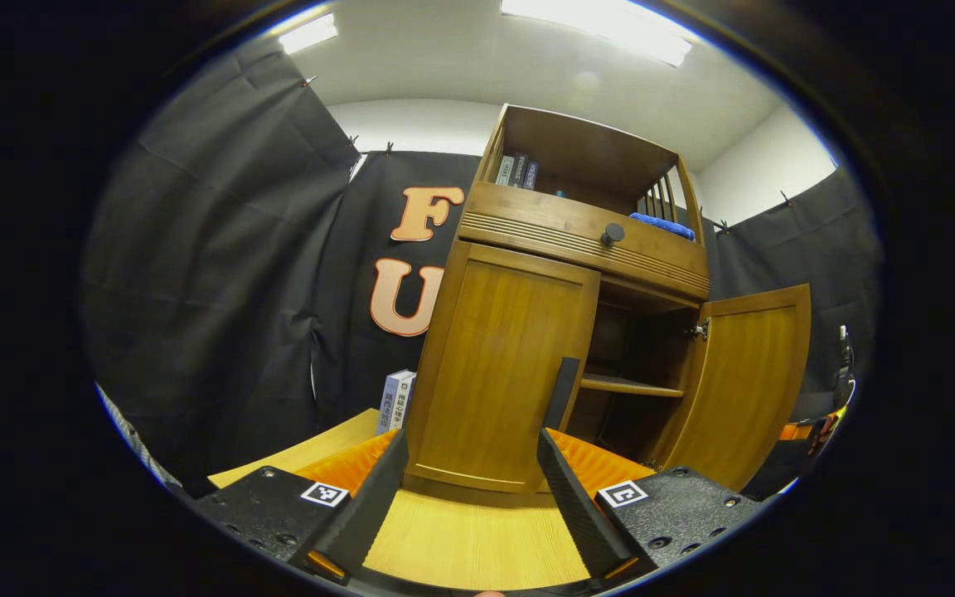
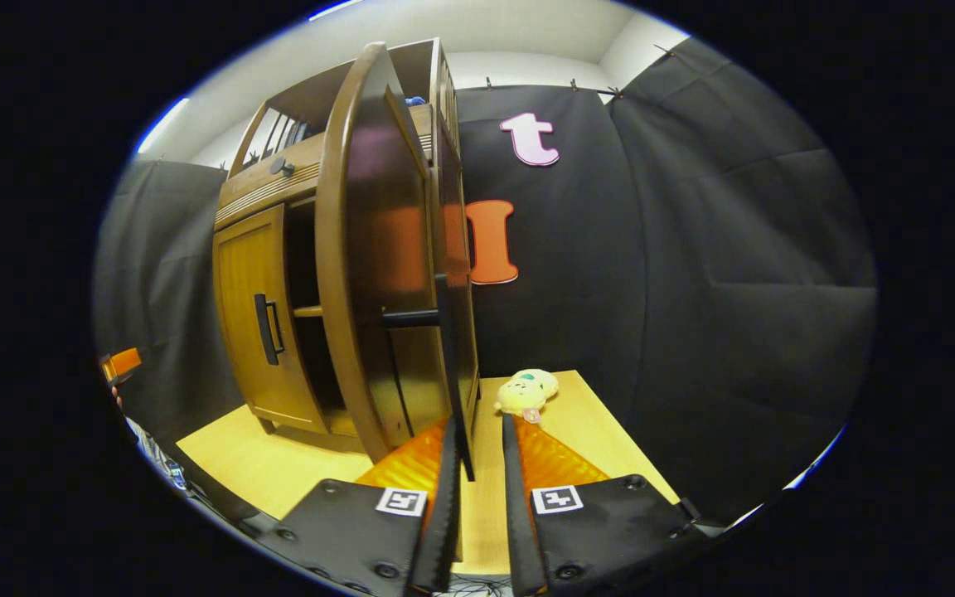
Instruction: Open the right door of the double-door shoe cabinet with the right hand, and open the left door with the left hand.
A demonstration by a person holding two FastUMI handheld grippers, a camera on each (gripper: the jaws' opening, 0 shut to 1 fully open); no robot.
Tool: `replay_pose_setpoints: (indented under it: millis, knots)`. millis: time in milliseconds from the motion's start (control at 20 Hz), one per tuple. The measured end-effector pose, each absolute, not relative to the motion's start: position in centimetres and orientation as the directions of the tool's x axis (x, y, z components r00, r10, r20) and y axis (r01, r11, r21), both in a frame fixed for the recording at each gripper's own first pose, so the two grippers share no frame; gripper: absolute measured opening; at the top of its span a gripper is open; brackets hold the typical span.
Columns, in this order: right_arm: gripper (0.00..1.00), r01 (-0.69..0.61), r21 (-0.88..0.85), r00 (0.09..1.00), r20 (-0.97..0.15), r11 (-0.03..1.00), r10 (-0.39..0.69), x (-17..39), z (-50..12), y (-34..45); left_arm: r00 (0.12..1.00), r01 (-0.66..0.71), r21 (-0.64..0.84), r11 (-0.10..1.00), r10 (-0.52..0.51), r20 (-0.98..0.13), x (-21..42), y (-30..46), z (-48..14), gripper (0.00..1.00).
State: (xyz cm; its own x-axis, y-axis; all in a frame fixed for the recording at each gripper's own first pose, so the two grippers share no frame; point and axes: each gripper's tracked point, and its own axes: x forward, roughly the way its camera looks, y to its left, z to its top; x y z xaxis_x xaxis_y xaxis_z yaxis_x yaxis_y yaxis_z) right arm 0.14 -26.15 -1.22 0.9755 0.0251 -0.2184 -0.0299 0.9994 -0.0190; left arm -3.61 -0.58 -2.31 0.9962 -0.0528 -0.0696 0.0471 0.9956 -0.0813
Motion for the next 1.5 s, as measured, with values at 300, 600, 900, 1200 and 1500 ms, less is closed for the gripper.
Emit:
replay_pose_setpoints:
  millis: [300,600,900,1200,1500]
  knots:
    - [0.34,0.014,0.006,0.98,-0.197,1.0,-0.012,-0.8,-1.8,-26.3,0.997,0.049,-0.079,0.996,-0.054,-0.062,-3.7,-0.7,-1.9,0.91]
    - [0.33,0.17,0.042,0.975,-0.153,0.984,-0.162,-5.2,-2.1,-26.3,0.993,0.094,-0.091,0.991,-0.1,-0.07,-2.3,-2.4,-2.4,0.91]
    - [0.33,0.215,0.028,0.974,-0.073,0.976,-0.212,-8.4,1.2,-22.9,0.99,0.126,-0.095,0.987,-0.132,-0.057,0.4,-3.9,-2.2,0.92]
    - [0.23,0.198,-0.024,0.977,-0.068,0.98,-0.2,-8.6,1.3,-16.3,0.98,0.184,-0.088,0.979,-0.189,-0.054,5.8,-7.0,-1.6,0.94]
    - [0.43,0.102,-0.022,0.992,-0.076,0.995,-0.104,-6.5,0.8,-11.4,0.955,0.274,-0.121,0.954,-0.285,-0.083,12.2,-12.1,-2.2,0.92]
